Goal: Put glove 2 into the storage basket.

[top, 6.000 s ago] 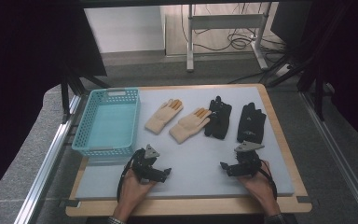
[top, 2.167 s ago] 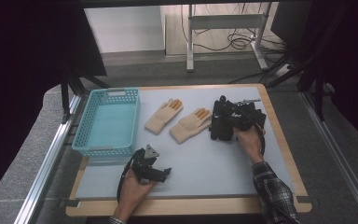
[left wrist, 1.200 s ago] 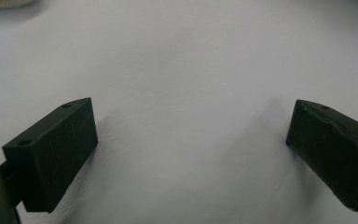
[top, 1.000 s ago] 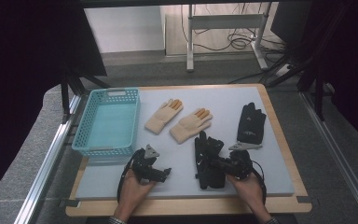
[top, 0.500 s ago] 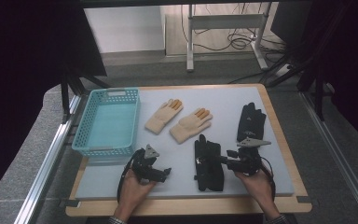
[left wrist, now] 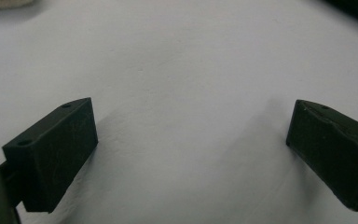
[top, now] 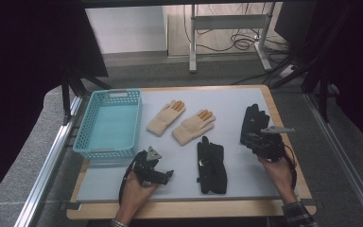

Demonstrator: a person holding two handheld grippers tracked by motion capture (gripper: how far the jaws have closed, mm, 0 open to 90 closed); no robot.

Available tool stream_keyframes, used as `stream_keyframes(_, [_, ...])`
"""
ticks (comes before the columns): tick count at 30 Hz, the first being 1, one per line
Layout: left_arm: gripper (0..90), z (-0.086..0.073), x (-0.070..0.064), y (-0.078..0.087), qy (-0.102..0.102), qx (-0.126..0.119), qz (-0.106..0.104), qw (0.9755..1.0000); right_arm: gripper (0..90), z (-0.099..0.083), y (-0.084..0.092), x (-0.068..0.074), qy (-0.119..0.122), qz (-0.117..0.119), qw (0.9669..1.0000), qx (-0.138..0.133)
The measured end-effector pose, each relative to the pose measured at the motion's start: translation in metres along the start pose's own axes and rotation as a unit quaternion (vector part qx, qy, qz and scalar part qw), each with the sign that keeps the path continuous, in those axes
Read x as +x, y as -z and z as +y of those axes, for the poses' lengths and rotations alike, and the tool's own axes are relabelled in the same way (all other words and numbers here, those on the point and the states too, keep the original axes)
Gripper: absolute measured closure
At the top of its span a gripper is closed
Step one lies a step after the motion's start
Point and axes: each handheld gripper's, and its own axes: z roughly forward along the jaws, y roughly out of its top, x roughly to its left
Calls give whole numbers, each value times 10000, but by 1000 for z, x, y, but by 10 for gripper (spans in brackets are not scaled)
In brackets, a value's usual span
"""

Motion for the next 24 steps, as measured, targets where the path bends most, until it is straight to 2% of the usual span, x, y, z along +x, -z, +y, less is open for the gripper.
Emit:
stream_keyframes(3, [21, 0, 0, 0, 0, 0, 0, 10000, 671, 5, -5, -18, -22, -223, 9997, -9])
stream_keyframes(4, [21, 0, 0, 0, 0, 0, 0, 10000, 659, 6, -7, -22, -34, -273, 9996, -16])
stream_keyframes(5, [21, 0, 0, 0, 4, -2, -1, 10000, 618, 10, -11, -33, -53, -400, 9992, -10])
stream_keyframes(6, [21, 0, 0, 0, 7, -3, -1, 10000, 618, 10, -11, -33, -53, -400, 9992, -10])
stream_keyframes(11, [21, 0, 0, 0, 6, -2, -1, 10000, 522, 22, -24, -53, -155, -642, 9978, -31])
stream_keyframes(16, [21, 0, 0, 0, 6, 6, -8, 10000, 422, 30, -44, -68, -188, -821, 9964, 37])
stream_keyframes(20, [21, 0, 0, 0, 5, 7, -7, 10000, 329, 33, -61, -75, -163, -779, 9967, 138])
stream_keyframes(24, [21, 0, 0, 0, 6, -3, -3, 10000, 304, 31, -77, -80, -108, -855, 9954, 429])
